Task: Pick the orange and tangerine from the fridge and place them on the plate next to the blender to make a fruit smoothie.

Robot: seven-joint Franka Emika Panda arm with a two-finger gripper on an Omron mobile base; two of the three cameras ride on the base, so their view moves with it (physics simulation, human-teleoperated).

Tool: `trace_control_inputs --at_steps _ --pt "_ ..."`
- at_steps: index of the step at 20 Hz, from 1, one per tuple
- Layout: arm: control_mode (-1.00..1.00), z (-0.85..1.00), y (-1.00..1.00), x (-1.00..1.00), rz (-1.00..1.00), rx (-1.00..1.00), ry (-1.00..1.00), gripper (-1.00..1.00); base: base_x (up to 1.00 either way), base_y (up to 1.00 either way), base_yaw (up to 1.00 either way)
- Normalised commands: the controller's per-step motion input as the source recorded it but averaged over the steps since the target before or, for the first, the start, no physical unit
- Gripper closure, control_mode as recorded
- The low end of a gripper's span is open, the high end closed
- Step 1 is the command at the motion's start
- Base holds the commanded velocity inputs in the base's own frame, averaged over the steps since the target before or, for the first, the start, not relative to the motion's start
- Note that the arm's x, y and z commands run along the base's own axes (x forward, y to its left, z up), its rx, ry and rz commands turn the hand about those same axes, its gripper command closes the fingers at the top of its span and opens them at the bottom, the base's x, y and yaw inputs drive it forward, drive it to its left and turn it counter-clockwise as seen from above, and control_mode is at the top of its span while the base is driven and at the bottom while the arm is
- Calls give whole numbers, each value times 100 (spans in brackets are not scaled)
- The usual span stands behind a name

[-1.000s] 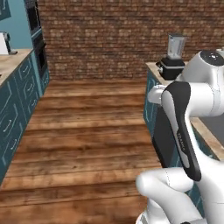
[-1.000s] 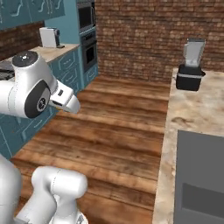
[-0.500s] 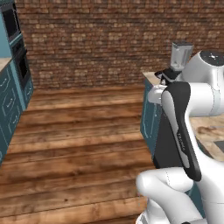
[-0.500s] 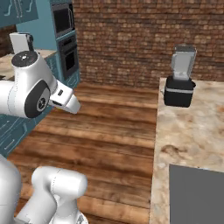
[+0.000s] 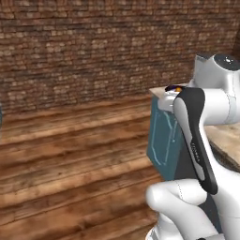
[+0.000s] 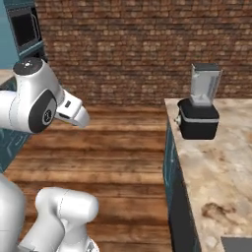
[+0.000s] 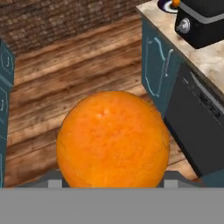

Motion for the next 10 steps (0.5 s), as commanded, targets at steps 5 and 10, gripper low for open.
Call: trace_control_inputs --at_steps 5,10 --pt "100 0 0 0 0 0 0 100 100 100 -49" --pt "100 0 0 0 0 0 0 100 100 97 -59"
